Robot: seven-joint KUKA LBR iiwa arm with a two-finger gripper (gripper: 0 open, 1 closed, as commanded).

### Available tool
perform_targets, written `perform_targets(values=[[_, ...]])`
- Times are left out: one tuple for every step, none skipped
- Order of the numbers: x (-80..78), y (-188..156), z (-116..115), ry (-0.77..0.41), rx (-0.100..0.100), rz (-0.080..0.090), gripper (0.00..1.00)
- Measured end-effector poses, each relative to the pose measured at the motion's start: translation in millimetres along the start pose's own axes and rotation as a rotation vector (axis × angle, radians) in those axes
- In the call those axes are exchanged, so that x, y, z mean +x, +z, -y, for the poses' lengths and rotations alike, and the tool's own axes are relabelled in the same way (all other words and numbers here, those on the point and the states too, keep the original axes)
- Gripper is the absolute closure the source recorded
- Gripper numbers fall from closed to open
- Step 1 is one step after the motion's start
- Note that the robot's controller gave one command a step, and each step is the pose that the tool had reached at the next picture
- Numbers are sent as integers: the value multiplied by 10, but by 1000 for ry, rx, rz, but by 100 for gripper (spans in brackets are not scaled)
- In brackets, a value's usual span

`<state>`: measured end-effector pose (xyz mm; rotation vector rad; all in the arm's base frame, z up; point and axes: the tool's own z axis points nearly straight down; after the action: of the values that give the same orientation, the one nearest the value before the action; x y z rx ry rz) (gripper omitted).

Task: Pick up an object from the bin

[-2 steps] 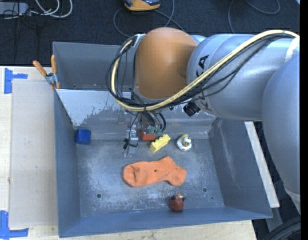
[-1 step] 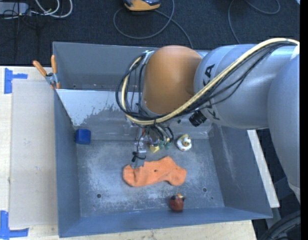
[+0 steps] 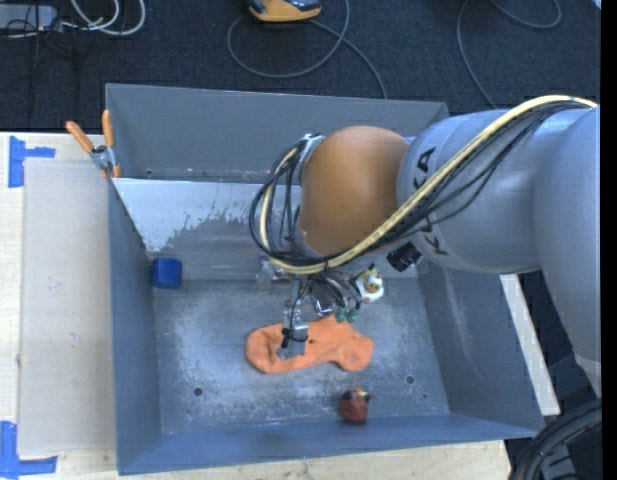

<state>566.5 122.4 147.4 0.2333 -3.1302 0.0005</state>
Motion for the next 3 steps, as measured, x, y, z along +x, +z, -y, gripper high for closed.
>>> perform_targets(values=[[466, 440, 36, -150, -1, 3, 0], [729, 645, 709, -342, -1, -3, 100], [728, 645, 708, -341, -1, -3, 100]])
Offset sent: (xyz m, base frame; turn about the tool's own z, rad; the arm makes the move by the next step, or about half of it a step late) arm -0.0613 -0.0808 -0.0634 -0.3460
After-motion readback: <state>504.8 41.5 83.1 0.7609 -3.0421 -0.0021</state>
